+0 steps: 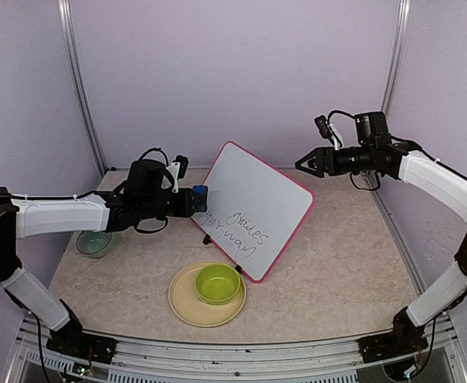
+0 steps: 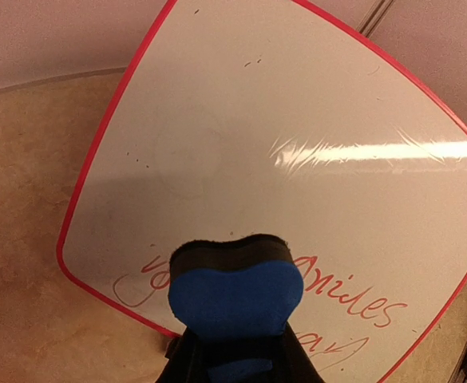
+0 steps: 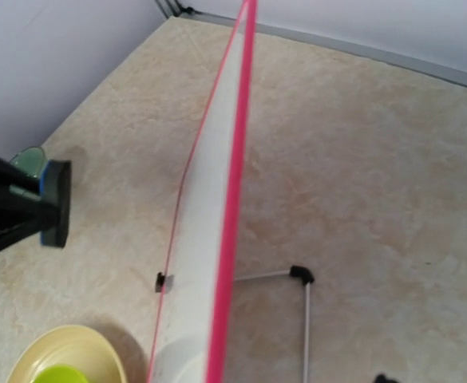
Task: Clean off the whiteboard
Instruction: Erase the center of the whiteboard.
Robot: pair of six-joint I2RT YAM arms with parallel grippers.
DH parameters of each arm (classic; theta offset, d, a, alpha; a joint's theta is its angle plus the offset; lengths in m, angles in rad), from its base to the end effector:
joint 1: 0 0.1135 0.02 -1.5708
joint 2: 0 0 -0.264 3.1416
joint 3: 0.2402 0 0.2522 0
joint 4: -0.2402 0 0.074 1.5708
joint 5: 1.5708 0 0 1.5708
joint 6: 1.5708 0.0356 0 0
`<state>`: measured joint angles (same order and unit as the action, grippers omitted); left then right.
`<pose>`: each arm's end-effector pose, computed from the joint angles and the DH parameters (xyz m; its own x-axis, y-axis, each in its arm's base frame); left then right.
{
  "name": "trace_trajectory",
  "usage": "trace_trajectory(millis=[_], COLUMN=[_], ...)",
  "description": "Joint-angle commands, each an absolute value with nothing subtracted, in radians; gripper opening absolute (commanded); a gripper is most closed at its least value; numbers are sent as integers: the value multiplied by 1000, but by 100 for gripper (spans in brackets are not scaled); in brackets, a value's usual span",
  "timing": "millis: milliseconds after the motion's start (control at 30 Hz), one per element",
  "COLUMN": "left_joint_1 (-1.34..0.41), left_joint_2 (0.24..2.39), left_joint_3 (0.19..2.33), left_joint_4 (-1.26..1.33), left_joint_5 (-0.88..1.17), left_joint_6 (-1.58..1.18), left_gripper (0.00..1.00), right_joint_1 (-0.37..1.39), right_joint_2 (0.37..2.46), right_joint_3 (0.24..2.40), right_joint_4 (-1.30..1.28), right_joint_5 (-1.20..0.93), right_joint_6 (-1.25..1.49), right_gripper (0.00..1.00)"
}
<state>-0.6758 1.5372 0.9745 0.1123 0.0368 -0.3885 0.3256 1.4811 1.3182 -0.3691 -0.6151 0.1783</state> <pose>0.2715 -0.2193 0.2497 -0.5609 -0.0355 -0.8271 0.4738 0.8055 -0.3558 0.3124 0.1271 0.3436 -0.6029 -0.0506 -0.7962 -0.6356 0.6338 0.4409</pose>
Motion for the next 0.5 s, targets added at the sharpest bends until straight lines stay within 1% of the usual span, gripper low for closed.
trace_trajectory(millis=[0,133,267,333,400,467], left_joint_1=[-687,-687,-690,-692,-691,-692], left_joint_2=[1558,1550,1540,1519,1505,1509], left_joint_3=[996,984,974,947,931,935], left_joint_4=[74,102,108,120,130,122], left_joint_5=[23,31,32,11,14,13], left_joint_6=[-373,-373,-373,-380,-379,-373], left_gripper=[2,2,2,2,2,2], right_joint_1=[305,306,309,312,323,345], right_joint_2=[1583,1687,1767,1808,1827,1823], right_joint_3=[1448,1580,1638,1673,1684,1657], right_joint_4=[-472,-545,-542,-571,-585,-566], right_joint_5=[-659,-702,-757,-759,-768,-774], right_joint_6=[137,113,127,134,129,123], right_gripper=[74,73,72,70,66,65])
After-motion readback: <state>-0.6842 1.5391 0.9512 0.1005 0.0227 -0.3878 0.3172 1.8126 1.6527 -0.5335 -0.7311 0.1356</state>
